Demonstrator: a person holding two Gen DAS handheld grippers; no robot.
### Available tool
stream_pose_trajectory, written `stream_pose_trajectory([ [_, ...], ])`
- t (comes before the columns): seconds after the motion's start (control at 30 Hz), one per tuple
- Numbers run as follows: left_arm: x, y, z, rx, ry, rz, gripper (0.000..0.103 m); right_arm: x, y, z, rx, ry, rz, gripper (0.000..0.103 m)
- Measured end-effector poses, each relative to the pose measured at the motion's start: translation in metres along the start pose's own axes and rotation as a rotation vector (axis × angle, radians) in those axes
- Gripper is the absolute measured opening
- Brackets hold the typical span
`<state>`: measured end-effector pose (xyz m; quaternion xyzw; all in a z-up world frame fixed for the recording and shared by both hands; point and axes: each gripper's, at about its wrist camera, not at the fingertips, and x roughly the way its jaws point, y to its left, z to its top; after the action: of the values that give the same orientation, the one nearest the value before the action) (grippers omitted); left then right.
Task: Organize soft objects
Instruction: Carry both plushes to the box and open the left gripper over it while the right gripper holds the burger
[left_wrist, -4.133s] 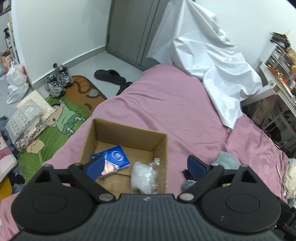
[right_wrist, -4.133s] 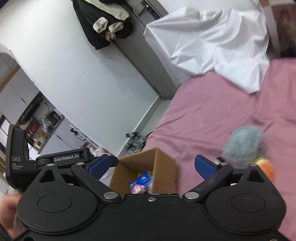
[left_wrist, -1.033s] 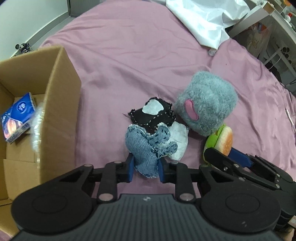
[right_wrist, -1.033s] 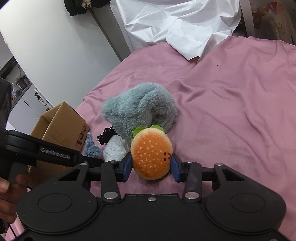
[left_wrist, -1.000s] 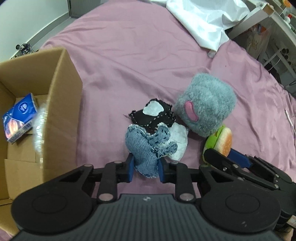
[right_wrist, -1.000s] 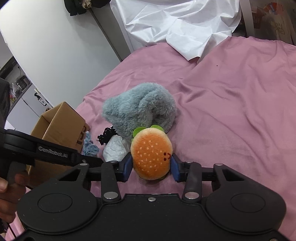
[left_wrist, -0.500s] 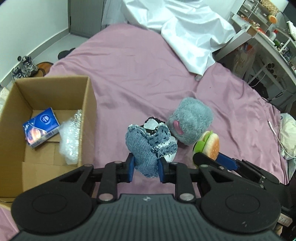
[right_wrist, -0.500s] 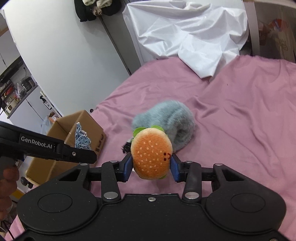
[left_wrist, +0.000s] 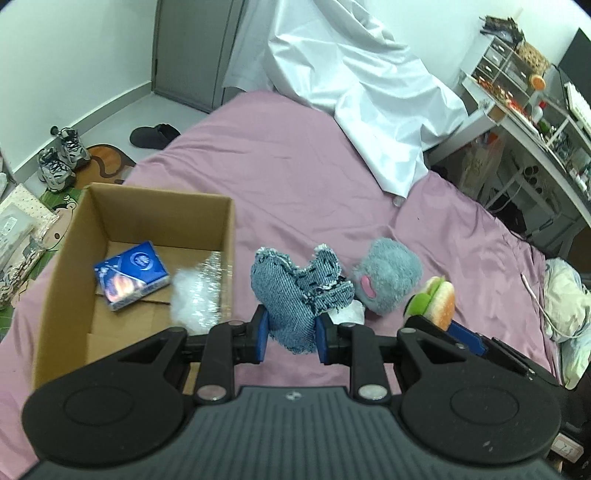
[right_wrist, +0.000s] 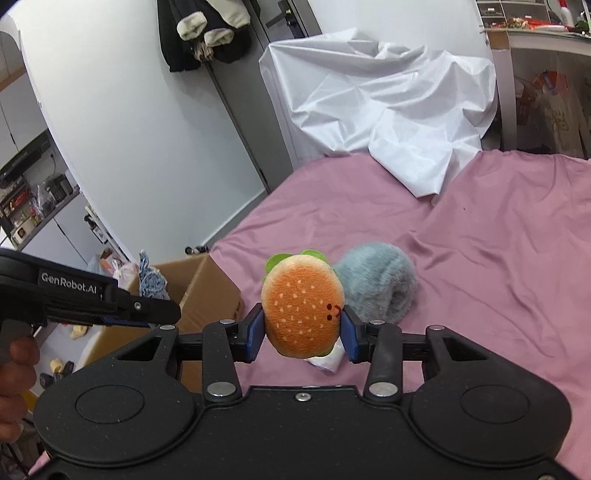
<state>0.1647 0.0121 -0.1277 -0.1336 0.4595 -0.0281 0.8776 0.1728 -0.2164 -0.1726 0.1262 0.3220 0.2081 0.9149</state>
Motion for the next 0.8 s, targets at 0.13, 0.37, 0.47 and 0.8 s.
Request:
stream_pose_trajectory([
  [0.13, -0.009, 0.014, 0.002, -0.017, -0.024, -0.002, 0.024, -0.002, 0.014, 0.002, -0.011, -0.013, -0.002, 0.042],
  [0.37, -0.019, 0.041, 0.008, -0.064, -0.054, -0.016, 0.024, -0.001, 0.039, 0.005, -0.035, -0.030, -0.006, 0.042],
  [0.47, -0.021, 0.051, 0.010, -0.080, -0.059, -0.022, 0.025, -0.002, 0.048, 0.008, -0.041, -0.042, -0.006, 0.042],
  [0.8, -0.023, 0.084, 0.017, -0.148, -0.077, -0.021, 0.025, 0.003, 0.071, 0.017, -0.048, -0.060, 0.008, 0.042],
])
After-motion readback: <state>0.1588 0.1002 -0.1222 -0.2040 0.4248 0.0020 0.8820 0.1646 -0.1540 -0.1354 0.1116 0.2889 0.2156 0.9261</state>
